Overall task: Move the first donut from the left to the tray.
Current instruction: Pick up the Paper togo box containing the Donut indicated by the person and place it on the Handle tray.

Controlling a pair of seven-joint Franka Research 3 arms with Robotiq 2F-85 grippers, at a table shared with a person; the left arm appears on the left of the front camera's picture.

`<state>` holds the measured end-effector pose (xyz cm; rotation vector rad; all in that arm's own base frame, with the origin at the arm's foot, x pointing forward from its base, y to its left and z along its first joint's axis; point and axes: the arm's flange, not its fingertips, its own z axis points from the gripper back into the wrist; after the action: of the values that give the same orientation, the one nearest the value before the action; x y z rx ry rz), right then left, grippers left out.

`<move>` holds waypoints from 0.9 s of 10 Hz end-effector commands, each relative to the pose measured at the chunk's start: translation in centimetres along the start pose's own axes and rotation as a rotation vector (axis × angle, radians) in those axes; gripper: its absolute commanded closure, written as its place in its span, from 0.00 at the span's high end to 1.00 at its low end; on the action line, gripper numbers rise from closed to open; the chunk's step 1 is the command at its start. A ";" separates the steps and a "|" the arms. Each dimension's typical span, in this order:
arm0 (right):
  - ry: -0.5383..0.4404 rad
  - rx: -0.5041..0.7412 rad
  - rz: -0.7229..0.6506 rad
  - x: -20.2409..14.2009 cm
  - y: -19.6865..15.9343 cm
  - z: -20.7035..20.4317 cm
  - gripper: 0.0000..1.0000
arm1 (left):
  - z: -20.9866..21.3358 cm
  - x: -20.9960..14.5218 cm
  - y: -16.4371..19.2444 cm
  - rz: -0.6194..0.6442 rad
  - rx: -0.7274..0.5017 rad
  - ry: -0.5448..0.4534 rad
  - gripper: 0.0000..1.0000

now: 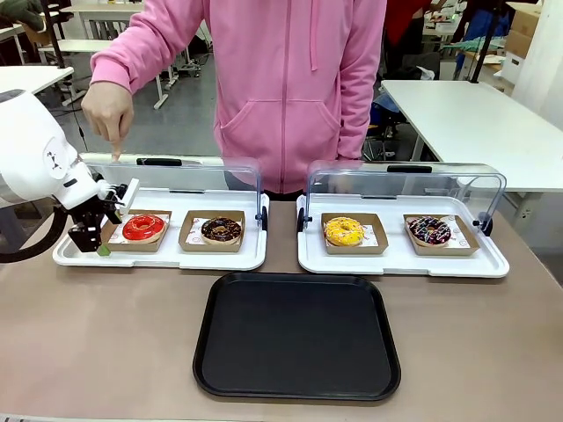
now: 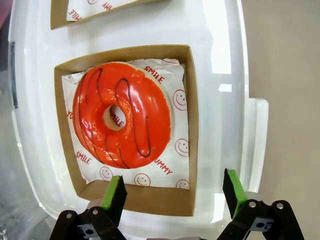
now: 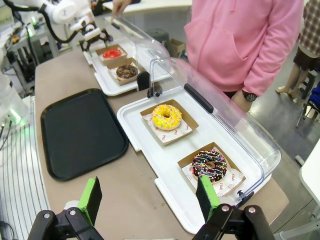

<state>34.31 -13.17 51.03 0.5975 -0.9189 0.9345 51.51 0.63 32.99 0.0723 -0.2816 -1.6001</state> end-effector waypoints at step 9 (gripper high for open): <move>-0.024 -0.001 0.025 0.1 -0.2 -0.1 1.00 | -1.4 -0.5 1.0 -0.013 -0.013 0.048 0.39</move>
<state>34.31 -13.17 51.03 0.5975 -0.9190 0.9348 52.24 0.93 31.67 0.1009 -0.2582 -1.6151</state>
